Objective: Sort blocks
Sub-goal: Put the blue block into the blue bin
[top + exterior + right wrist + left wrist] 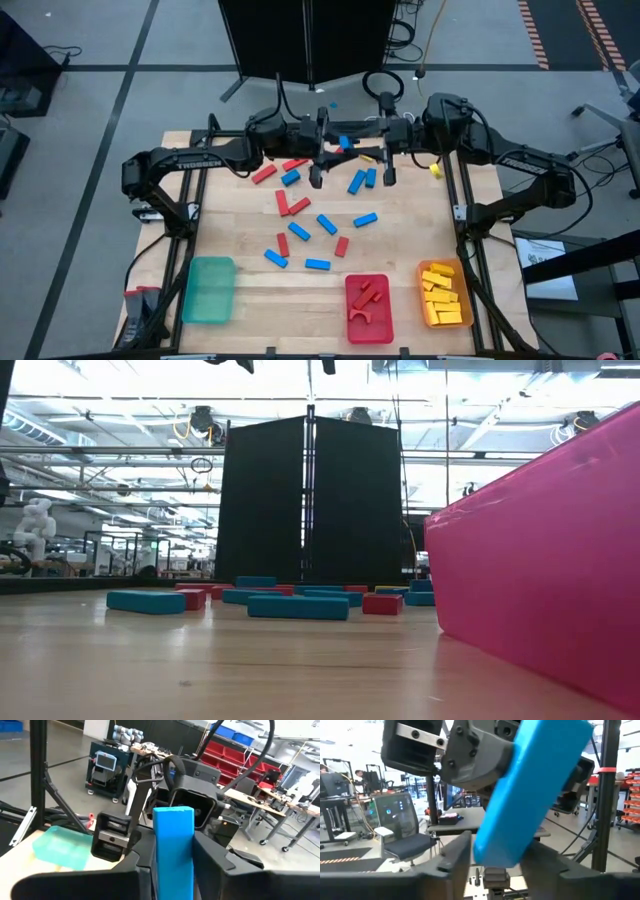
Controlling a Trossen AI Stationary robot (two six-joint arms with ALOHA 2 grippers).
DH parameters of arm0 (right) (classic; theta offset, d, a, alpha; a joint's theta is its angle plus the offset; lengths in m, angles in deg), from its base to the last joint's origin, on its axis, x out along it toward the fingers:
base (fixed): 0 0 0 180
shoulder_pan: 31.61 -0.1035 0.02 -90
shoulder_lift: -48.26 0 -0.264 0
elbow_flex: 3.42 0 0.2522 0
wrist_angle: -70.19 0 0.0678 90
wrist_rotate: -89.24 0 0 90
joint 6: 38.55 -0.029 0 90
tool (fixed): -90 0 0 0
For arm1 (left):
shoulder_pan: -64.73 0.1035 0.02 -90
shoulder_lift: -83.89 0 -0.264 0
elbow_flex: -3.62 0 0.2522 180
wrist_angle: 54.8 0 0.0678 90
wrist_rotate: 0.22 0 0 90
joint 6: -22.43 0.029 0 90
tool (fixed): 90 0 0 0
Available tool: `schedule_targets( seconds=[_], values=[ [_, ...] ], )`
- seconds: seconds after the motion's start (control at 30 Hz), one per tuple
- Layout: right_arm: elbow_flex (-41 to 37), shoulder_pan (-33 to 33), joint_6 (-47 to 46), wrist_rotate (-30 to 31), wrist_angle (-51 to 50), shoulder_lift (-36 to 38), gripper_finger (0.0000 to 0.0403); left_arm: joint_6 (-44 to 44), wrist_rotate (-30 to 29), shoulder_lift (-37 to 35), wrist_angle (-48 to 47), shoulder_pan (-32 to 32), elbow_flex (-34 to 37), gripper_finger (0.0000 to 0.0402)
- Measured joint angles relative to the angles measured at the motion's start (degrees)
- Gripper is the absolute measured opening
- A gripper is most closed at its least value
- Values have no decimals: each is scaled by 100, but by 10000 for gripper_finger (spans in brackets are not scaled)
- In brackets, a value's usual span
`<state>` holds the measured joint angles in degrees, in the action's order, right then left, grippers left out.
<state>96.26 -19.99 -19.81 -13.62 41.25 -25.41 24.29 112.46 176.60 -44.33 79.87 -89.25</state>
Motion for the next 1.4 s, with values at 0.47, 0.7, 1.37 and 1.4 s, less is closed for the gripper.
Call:
schedule_targets(
  seconds=[0.47,0.7,1.37,1.4],
  values=[
    [1,85,-326,-53,-28,4,73,-31,-72,2,-82,4,0,119],
    [-4,79,-750,-132,-39,31,242,-39,-127,0,-106,11,0,119],
    [1033,63,-733,1,-2036,1354,276,-1311,-359,-1576,-8235,-1814,385,121],
    [1033,63,-735,73,-2088,1370,274,-1601,-401,-1666,-8241,-2086,538,121]
  ],
)
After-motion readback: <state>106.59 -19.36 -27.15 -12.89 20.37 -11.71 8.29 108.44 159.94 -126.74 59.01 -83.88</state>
